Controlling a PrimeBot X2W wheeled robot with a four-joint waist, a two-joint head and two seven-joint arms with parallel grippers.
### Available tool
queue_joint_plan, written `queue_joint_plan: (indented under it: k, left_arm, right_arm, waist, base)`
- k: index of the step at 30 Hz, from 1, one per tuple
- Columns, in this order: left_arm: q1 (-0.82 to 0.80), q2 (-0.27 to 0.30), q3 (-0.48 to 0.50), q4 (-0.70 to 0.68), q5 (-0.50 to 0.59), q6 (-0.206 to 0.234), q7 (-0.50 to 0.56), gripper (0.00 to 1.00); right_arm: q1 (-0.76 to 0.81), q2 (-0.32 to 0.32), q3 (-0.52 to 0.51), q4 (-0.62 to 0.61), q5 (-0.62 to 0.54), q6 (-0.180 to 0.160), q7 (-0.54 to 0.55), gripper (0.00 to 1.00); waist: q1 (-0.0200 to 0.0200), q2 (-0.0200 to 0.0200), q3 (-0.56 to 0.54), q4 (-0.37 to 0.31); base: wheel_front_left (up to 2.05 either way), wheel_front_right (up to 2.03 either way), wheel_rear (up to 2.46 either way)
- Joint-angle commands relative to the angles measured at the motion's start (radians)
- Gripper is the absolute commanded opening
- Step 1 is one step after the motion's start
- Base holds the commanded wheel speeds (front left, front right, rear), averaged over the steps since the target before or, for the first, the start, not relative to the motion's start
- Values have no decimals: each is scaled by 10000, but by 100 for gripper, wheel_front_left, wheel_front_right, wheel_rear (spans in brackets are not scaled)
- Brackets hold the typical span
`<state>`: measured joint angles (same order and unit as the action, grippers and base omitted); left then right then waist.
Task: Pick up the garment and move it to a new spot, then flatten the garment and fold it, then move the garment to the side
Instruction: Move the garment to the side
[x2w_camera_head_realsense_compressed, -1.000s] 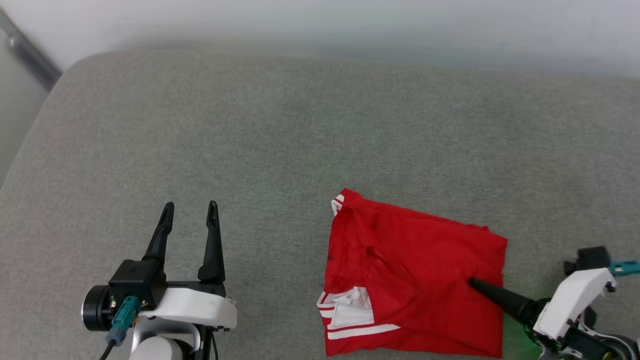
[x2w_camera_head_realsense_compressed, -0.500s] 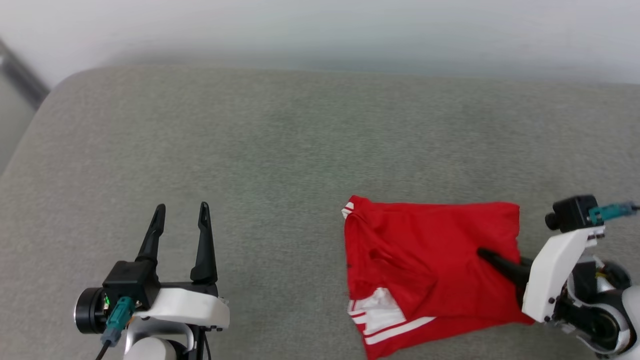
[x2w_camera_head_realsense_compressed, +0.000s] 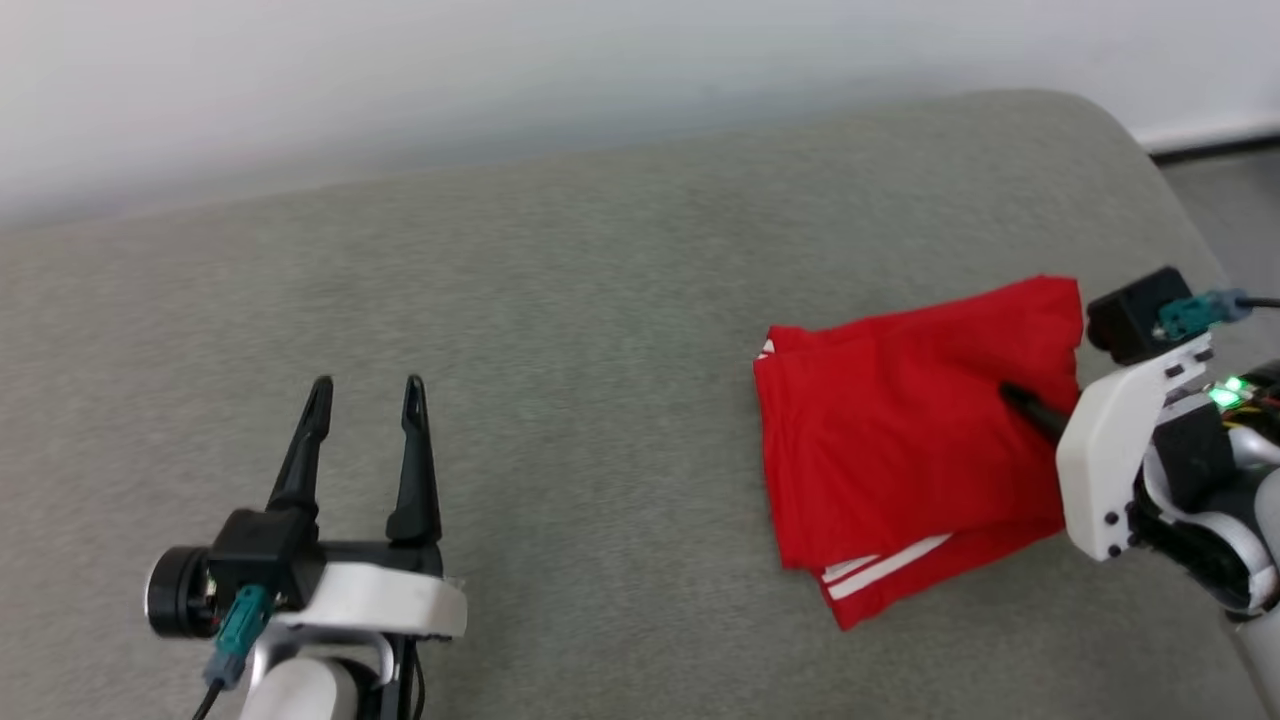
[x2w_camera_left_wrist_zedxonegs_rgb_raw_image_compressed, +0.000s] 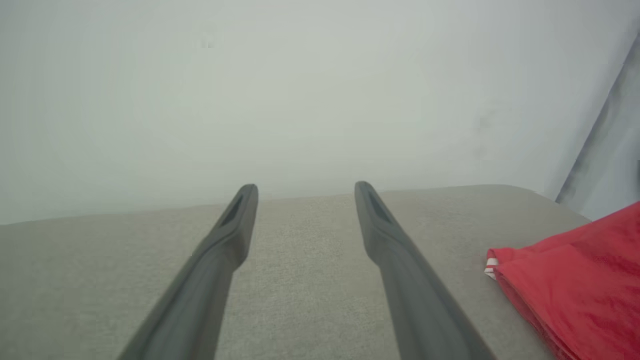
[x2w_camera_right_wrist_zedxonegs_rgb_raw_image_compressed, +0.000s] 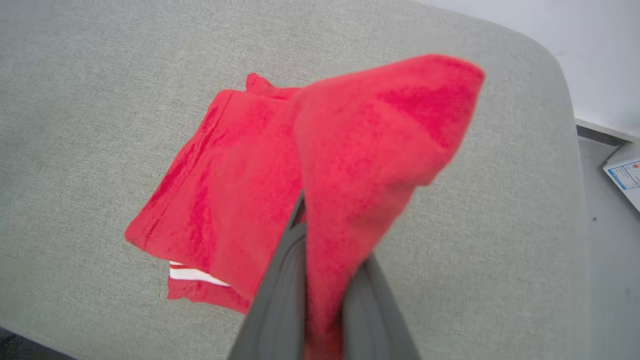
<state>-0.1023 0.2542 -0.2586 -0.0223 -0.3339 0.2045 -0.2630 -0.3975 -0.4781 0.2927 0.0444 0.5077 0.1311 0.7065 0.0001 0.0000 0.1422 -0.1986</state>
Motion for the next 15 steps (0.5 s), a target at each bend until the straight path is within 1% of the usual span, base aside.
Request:
queue_joint_plan:
  k: [1, 4, 5, 12, 13, 15]
  left_arm:
    - [-338, 76, -78, -71, 145, -83, -20, 100]
    - [-838, 155, -264, -163, 344, -210, 61, 100]
    - [-1389, 262, -450, -345, 561, -346, 229, 100]
    - [-2631, 496, -745, -545, 963, -632, 655, 100]
    - [-2978, 559, -852, -615, 1085, -710, 769, 100]
    - [-3185, 604, -902, -658, 1136, -750, 859, 100]
  right_arm:
    - [-349, -49, -113, 172, -110, -11, -188, 0]
    - [-736, -127, -388, 669, -215, -9, -644, 0]
    - [-1152, -252, -821, 1302, -345, -9, -1234, 0]
    - [-2413, -580, -1781, 3282, -843, -11, -3176, 0]
    - [-2899, -598, -2233, 4256, -1114, -9, -4062, 0]
    - [-3221, -481, -2582, 4892, -1387, -11, -4625, 0]
  waist:
    - [-1, 0, 680, -1075]
    - [-1, 0, 1270, -1450]
    - [-1, 0, 1989, -1645]
    - [-1, 0, 3477, -1675]
    - [-1, 0, 3908, -1569]
    - [-1, 0, 4131, -1514]
  base:
    - [0, 0, 0]
    - [0, 0, 0]
    - [0, 0, 0]
    - [0, 0, 0]
    - [0, 0, 0]
    - [0, 0, 0]
